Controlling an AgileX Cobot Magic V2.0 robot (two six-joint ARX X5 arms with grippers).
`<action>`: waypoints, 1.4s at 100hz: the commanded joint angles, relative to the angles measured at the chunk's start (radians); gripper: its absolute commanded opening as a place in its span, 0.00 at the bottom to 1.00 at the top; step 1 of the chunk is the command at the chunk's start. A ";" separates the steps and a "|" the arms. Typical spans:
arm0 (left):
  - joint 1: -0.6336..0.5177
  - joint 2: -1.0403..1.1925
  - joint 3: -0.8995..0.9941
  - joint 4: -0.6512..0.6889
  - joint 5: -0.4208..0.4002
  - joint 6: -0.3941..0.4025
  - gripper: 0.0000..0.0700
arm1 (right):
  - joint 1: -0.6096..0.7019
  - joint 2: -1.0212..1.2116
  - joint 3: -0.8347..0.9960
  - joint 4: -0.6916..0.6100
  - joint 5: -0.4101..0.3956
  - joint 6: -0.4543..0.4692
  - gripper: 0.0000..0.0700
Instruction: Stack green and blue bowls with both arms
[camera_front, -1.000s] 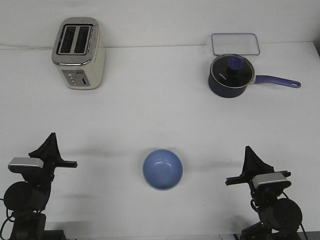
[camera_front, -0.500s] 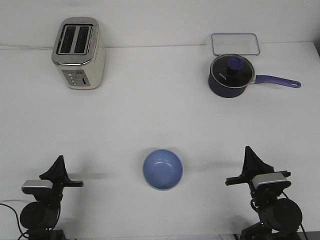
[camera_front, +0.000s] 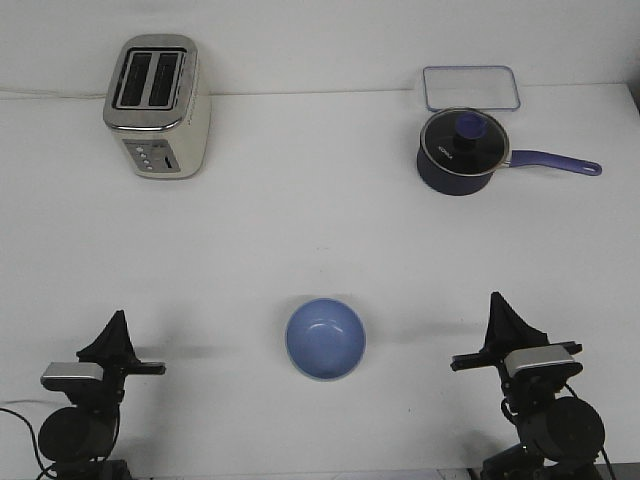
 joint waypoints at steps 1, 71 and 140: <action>0.001 0.001 -0.019 0.010 -0.003 0.005 0.02 | 0.006 0.003 0.001 0.012 0.003 -0.004 0.00; 0.001 0.001 -0.019 0.010 -0.003 0.005 0.02 | -0.235 -0.036 -0.108 0.011 -0.102 -0.264 0.00; 0.001 0.001 -0.019 0.010 -0.003 0.005 0.02 | -0.367 -0.134 -0.352 0.135 -0.188 -0.393 0.00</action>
